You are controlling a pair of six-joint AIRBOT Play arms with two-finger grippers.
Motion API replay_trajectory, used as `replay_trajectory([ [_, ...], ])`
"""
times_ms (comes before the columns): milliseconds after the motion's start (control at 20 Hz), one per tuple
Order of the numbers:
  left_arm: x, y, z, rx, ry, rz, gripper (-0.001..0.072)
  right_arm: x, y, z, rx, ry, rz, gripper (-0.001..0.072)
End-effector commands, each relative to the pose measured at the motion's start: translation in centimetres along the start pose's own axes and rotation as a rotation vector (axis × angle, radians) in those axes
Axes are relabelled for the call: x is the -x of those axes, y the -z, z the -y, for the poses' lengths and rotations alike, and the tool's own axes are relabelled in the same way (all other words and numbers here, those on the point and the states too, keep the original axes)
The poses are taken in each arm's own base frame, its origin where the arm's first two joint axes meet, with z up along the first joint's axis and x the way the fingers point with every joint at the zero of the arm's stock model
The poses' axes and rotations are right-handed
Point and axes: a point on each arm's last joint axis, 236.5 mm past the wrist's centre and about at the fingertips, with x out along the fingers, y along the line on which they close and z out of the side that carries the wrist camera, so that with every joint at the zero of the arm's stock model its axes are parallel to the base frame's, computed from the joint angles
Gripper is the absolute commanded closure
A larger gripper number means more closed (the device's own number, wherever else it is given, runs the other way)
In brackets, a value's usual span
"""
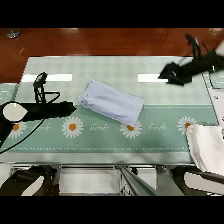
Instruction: Fold the shirts.
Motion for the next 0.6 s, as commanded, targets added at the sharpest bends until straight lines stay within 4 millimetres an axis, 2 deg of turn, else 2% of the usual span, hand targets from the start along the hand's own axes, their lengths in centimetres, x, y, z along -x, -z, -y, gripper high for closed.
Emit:
replay_trajectory([
  [0,-0.4,0.2,-0.3,0.014,-0.002,0.0,0.0682,-3.2,7.9,5.9,-0.366,-0.056,0.165,0.0086],
  [100,-0.7,0.8,-0.5,0.026,-0.001,-0.009,0.0682,-6.7,12.2,4.9,-0.431,-0.143,0.1,0.0087],
  [200,-0.9,1.1,-0.3,0.023,0.004,-0.018,0.0682,-9.1,14.2,3.9,-0.419,-0.159,0.012,0.0088],
  [350,-1.1,1.2,0.4,0.007,0.018,-0.013,0.0682,-12.7,14.3,1.9,-0.431,-0.183,-0.057,0.0088],
  [550,-1.2,0.9,1.1,0.003,0.034,0.006,0.0682,-16.9,13.8,-2.0,-0.382,-0.218,-0.161,0.0098],
])
